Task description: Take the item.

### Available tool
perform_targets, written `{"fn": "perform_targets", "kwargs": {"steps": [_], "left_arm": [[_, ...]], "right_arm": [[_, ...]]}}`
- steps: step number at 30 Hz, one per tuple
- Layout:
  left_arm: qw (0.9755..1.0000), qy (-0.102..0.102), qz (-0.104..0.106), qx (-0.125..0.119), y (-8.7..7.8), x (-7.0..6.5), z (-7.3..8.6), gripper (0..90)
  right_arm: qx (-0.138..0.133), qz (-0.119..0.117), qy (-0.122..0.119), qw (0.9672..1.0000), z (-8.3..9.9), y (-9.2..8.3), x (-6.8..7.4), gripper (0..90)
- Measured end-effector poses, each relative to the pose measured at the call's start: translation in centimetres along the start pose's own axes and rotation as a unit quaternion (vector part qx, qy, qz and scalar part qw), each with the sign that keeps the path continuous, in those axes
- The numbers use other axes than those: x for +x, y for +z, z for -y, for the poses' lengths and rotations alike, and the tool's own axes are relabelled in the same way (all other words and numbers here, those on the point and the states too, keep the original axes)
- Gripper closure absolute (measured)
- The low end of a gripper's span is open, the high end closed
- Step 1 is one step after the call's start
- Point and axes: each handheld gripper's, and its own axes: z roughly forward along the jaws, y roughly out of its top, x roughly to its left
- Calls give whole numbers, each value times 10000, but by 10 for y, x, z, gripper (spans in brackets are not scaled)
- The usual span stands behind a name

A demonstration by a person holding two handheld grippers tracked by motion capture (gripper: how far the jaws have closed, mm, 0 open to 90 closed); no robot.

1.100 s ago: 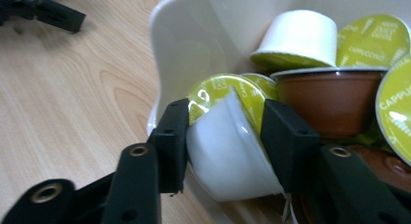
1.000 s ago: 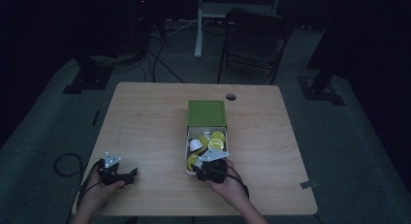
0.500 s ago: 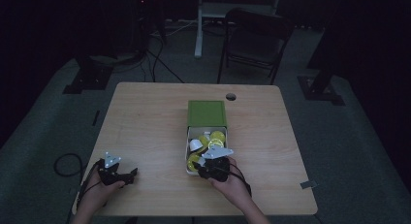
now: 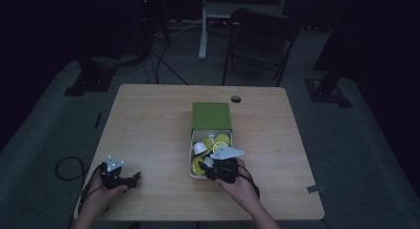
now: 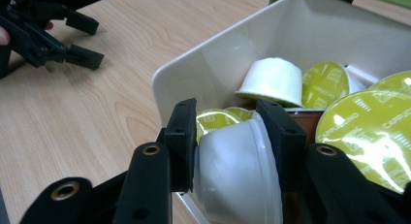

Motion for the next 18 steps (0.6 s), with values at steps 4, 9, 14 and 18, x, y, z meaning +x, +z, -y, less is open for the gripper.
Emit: {"fn": "perform_targets", "kwargs": {"steps": [4,9,14,18], "left_arm": [[10000,-9,-1,-7,0,0,0,85],[10000,-11,-1,-10,0,0,0,85],[10000,-1,0,-2,0,0,0,85],[10000,5,4,4,0,0,0,85]], "right_arm": [[-100,-9,24,9999,-4,-5,-2,609],[-217,8,52,9998,-10,-13,-6,609],[-317,49,76,9995,-17,-22,-11,609],[-408,78,82,9991,-22,-29,-16,609]]}}
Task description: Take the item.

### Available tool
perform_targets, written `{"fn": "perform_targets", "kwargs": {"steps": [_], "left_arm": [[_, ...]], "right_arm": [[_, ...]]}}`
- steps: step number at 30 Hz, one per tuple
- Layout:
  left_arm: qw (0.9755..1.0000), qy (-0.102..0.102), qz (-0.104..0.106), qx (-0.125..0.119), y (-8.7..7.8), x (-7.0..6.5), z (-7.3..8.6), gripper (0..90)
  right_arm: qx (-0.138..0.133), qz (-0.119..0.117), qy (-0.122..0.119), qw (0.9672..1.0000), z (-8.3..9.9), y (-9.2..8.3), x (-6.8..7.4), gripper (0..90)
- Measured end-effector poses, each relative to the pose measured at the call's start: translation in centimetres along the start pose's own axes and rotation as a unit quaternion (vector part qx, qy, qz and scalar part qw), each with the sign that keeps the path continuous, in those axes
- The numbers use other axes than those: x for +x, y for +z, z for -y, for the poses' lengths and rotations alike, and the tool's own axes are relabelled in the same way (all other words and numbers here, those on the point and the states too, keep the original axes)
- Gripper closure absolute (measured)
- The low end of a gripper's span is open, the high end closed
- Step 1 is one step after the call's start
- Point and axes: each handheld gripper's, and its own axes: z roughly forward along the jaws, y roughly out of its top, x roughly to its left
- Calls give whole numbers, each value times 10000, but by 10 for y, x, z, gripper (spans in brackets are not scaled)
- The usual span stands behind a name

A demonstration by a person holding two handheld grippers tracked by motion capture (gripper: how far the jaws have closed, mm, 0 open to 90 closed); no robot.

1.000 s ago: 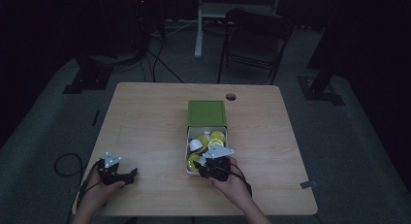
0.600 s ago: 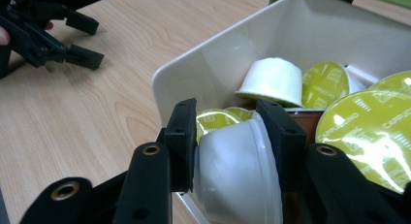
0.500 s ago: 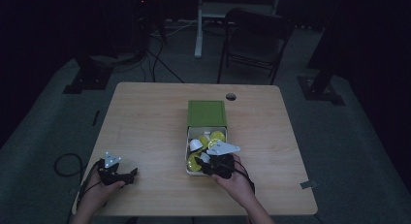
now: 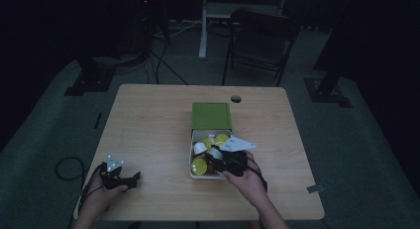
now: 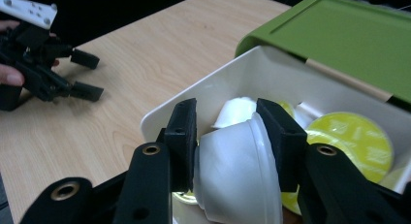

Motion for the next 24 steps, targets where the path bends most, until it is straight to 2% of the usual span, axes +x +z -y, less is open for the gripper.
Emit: {"fn": "perform_targets", "kwargs": {"steps": [11,24], "left_arm": [[10000,-5,-1,-4,0,0,0,85],[10000,-7,0,-3,0,0,0,85]], "right_arm": [[-206,216,75,9995,-8,-20,-17,609],[-277,550,228,9978,-1,-45,-41,609]]}}
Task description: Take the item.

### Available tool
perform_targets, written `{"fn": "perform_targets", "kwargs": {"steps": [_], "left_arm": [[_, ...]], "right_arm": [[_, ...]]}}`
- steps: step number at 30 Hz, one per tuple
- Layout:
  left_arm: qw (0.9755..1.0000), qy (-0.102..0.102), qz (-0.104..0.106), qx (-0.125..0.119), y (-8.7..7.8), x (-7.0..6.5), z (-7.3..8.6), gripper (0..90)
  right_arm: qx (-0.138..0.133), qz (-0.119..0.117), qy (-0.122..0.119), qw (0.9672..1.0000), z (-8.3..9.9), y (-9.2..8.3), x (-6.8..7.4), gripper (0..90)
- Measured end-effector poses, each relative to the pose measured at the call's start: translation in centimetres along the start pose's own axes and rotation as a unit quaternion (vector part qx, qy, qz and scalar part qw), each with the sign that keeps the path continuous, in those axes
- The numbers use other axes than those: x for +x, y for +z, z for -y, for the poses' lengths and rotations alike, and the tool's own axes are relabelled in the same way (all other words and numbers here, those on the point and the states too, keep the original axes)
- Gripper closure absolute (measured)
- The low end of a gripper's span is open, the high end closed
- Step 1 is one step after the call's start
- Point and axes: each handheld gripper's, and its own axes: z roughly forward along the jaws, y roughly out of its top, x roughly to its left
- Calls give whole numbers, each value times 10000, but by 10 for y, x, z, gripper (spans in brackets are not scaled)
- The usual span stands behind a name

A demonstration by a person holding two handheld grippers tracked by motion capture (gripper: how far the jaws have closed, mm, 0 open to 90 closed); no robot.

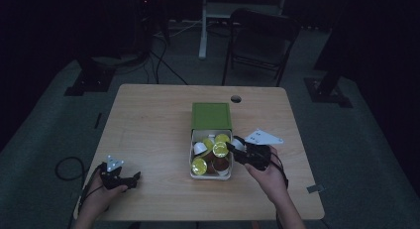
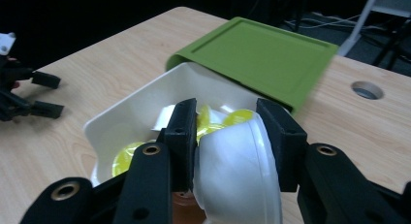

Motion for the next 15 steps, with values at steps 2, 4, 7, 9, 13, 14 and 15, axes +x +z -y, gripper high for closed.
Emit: {"fn": "perform_targets", "kwargs": {"steps": [2,4,7,9,13,14,15], "left_arm": [[10000,1,0,-1,0,0,0,85],[10000,3,-3,-7,0,0,0,85],[10000,-7,-5,-15,0,0,0,85],[10000,-8,-4,-16,0,0,0,85],[10000,-9,-3,-18,0,0,0,85],[10000,-4,-3,-15,0,0,0,85],[10000,-10,-4,-17,0,0,0,85]], "right_arm": [[-21,60,25,10000,1,-3,-4,609],[-28,111,57,9999,3,-6,-9,609],[-24,184,99,9998,5,-10,-14,609],[-26,235,108,9997,7,-13,-18,610],[-30,312,150,9994,11,-17,-24,610],[-29,339,161,9993,12,-18,-26,610],[-29,365,178,9992,14,-19,-27,609]]}}
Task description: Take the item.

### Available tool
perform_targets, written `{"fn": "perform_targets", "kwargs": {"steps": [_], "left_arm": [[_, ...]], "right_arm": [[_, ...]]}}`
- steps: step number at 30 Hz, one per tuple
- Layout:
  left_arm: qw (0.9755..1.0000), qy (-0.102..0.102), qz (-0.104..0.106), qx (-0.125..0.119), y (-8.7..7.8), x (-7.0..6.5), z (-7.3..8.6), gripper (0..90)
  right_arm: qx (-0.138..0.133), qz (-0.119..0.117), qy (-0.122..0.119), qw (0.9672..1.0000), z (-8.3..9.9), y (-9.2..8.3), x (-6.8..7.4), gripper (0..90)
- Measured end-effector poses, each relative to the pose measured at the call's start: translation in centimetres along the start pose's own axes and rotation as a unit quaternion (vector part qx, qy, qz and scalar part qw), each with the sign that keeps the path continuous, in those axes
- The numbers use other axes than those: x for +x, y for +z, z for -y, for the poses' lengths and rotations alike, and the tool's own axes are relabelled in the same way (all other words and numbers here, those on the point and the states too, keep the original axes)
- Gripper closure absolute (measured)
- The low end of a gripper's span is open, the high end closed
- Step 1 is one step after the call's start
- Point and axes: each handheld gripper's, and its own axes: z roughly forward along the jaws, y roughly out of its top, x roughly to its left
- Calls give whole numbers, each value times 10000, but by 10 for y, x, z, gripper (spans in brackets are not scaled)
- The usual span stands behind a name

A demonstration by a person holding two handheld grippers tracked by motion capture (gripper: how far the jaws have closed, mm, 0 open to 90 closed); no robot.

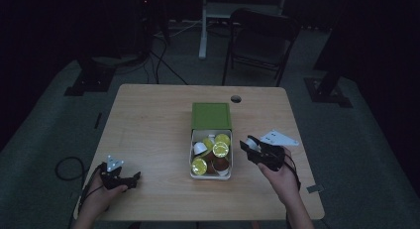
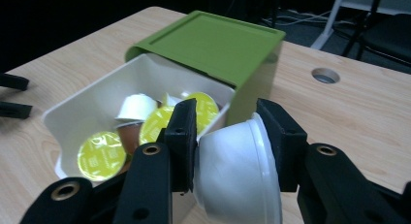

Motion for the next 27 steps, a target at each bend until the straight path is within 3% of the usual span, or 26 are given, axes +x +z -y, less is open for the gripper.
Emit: {"fn": "perform_targets", "kwargs": {"steps": [13,27], "left_arm": [[10000,14,0,19,0,0,0,85],[10000,7,-1,14,0,0,0,85]], "right_arm": [[68,373,222,9990,21,-8,-27,609],[345,847,569,9942,61,-14,-63,610]]}}
